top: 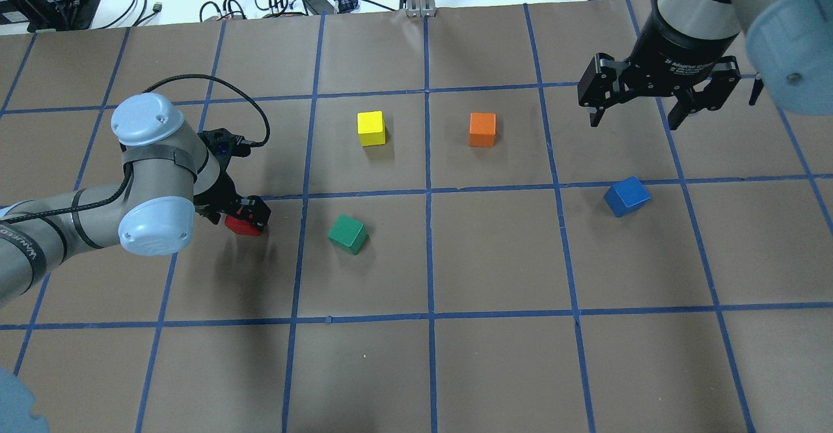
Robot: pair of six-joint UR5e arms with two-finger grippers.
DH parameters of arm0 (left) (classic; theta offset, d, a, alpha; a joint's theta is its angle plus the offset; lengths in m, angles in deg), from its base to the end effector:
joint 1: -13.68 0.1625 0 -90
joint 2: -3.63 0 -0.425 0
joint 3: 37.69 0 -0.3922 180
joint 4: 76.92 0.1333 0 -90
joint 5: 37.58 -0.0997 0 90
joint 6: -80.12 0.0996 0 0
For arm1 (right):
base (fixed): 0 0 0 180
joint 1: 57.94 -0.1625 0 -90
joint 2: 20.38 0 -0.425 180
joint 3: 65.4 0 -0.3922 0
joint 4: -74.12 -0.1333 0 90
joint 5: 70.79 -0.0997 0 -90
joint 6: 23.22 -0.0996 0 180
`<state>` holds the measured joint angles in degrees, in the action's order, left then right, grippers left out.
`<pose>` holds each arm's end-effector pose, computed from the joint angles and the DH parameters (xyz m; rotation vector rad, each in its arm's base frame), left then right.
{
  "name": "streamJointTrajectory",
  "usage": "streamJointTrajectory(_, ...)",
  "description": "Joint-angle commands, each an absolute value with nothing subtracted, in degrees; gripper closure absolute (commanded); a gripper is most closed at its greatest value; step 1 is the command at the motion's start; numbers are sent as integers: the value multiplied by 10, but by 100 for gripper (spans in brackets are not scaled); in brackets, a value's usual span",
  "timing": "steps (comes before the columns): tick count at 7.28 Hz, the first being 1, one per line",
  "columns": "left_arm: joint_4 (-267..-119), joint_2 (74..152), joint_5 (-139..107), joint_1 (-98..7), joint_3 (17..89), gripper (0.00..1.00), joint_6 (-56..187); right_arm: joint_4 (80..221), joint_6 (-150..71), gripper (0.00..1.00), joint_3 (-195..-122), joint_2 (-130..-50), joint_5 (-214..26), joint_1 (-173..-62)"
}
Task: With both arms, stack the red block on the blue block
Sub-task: 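Carry the red cube with the left gripper toward the table center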
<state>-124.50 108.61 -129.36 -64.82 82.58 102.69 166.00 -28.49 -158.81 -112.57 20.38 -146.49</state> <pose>-0.0318 -0.4969 0.1902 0.3026 3.1104 0.0880 0.1192 -0.4799 0.4804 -0.1831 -3.1161 0.0190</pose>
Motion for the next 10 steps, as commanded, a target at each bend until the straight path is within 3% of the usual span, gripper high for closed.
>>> streamJointTrajectory(1, -1234, 1091, -1294, -650, 817, 100, 1024, 1660, -287, 0, -1588, -1127, 202, -1465)
streamJointTrajectory(5, -1347, 1056, -1290, -694, 720, 100, 950, 1659, -292, 0, -1588, -1129, 208, -1466)
streamJointTrajectory(10, -1374, 1157, -1228, -920, 570, 100, 613, 1658, -293, 0, -1588, -1129, 207, -1466)
